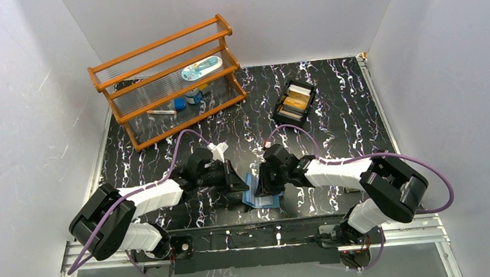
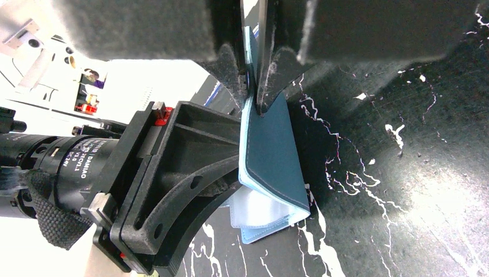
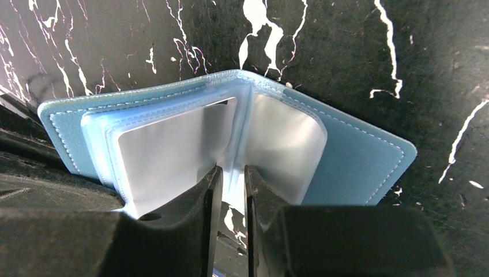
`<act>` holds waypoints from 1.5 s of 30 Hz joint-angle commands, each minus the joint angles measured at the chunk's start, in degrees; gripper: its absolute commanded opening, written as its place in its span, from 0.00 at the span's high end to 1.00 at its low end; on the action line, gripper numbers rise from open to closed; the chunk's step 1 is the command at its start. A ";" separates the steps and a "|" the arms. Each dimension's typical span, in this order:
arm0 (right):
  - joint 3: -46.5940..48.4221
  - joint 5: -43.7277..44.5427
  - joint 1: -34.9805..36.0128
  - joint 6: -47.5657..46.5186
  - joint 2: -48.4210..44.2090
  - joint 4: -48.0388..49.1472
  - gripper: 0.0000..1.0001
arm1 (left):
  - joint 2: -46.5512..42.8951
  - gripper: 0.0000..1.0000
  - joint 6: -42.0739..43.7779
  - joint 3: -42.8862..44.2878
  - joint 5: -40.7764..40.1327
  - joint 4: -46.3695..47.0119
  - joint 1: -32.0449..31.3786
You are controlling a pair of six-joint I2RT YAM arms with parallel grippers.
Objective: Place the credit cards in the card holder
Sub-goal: Insert the credit card into the card holder.
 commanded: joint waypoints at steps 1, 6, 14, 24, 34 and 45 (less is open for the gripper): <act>-0.51 -0.08 0.49 -0.10 1.07 0.67 0.69 | -0.75 1.00 -0.32 -0.05 2.31 3.24 -0.29; 1.12 -0.37 0.46 0.14 0.20 -1.58 0.63 | -1.48 1.00 0.21 0.56 1.48 -0.07 -0.29; 4.82 4.19 0.49 -0.72 -5.44 -9.29 0.63 | -6.10 1.00 5.57 5.09 -4.29 -16.76 -0.29; 1.89 2.73 0.49 -2.30 0.67 -2.14 0.68 | -5.77 1.00 7.00 9.02 -2.22 -20.38 -0.29; 1.83 1.84 0.51 -2.41 4.58 0.34 0.70 | -1.85 1.00 -0.40 3.18 3.96 -2.49 -0.29; 4.11 3.98 0.51 -2.54 1.35 -6.69 0.64 | 0.18 1.00 3.09 4.98 -0.97 -10.55 -0.25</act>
